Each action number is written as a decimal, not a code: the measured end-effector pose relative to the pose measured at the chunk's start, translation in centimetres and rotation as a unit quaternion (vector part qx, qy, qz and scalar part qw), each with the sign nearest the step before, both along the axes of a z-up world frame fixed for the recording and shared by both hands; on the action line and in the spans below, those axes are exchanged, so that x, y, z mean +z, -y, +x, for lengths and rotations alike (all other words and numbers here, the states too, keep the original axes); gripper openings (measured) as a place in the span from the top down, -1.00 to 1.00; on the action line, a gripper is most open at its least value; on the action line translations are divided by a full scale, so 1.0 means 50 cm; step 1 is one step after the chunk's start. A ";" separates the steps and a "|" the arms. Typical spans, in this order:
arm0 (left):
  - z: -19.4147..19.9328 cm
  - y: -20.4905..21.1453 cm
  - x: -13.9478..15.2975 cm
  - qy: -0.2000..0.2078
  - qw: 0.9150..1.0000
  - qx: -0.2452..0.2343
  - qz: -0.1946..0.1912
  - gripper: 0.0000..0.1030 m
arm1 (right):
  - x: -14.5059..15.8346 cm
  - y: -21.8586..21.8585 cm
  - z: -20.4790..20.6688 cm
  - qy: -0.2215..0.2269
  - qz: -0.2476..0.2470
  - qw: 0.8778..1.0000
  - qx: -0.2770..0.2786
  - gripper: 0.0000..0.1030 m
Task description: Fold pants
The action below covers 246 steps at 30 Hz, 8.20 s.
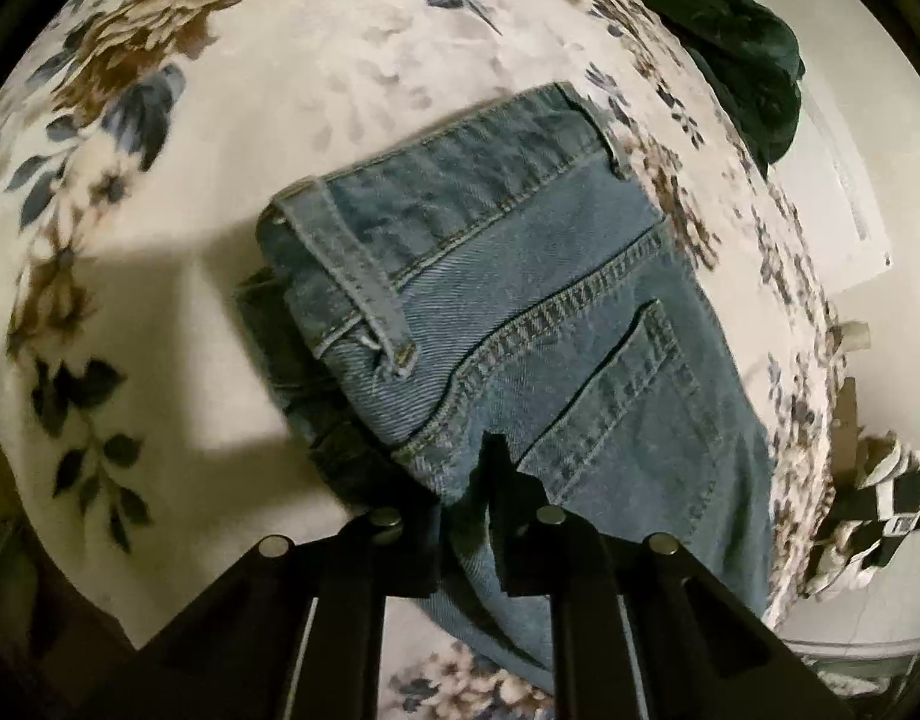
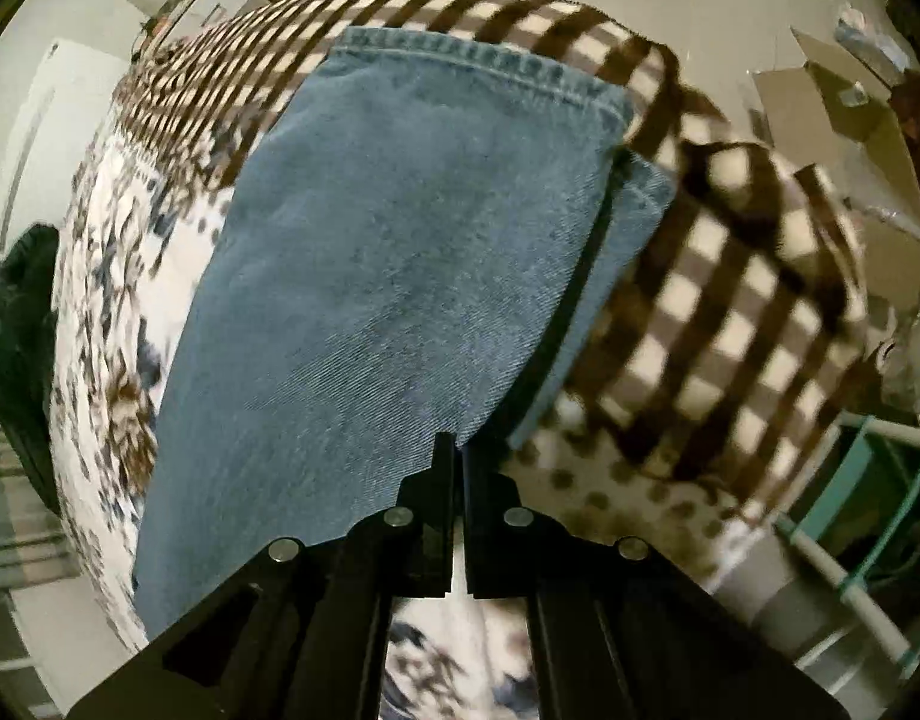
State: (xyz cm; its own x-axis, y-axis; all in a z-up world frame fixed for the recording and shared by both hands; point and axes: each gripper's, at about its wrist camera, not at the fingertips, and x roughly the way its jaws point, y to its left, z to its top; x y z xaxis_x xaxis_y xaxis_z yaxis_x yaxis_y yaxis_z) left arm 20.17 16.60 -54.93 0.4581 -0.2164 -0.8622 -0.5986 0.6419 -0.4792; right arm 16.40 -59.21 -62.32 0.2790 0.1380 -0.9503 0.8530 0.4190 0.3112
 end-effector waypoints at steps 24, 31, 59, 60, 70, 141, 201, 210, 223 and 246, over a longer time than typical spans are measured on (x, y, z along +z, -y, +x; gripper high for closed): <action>0.083 0.473 0.069 -0.060 0.948 -0.281 0.136 -0.52 | -0.071 0.139 -0.094 0.080 0.042 0.994 -0.068 -0.45; 0.106 0.706 -0.041 -0.098 0.895 -0.401 0.168 -0.80 | -0.074 0.213 -0.117 0.185 0.045 0.973 -0.129 0.35; 0.208 0.657 0.022 -0.050 0.896 -0.401 0.183 -1.00 | -0.010 0.185 -0.002 0.303 0.004 0.953 -0.021 0.80; 0.210 0.647 0.041 -0.040 0.898 -0.397 0.186 -1.00 | 0.019 0.169 0.004 0.305 -0.006 0.952 -0.009 0.80; 0.163 0.487 0.188 0.014 0.929 -0.322 0.184 -1.00 | 0.243 -0.137 0.143 0.341 -0.013 0.928 0.147 0.82; 0.018 -0.183 -0.029 0.105 0.991 0.080 0.011 0.30 | -0.058 -0.803 0.401 -0.064 -0.125 0.894 0.425 -0.66; 0.110 0.611 0.196 0.138 0.928 -0.337 0.083 -0.88 | 0.031 -0.245 0.224 0.107 0.022 0.941 0.320 -0.66; 0.133 0.473 0.135 0.069 0.941 -0.288 0.161 -0.88 | -0.060 -0.377 0.349 0.080 -0.008 0.914 0.397 -0.29; 0.193 0.473 0.143 0.071 0.945 -0.285 0.144 -0.88 | 0.084 -0.358 0.230 0.103 -0.143 0.912 0.370 0.83; 0.354 0.539 0.069 0.045 0.936 -0.347 0.039 -0.93 | -0.078 -0.099 0.140 0.061 0.047 0.972 0.222 -0.32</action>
State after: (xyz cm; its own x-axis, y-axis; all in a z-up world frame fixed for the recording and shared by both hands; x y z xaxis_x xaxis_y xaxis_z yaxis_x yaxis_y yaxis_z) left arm 37.88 -10.34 -51.46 0.3031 -0.4274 -0.8518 0.0156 0.8959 -0.4439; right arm 23.38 -54.25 -66.24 0.2820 0.3550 -0.8913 0.5488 0.7023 0.4534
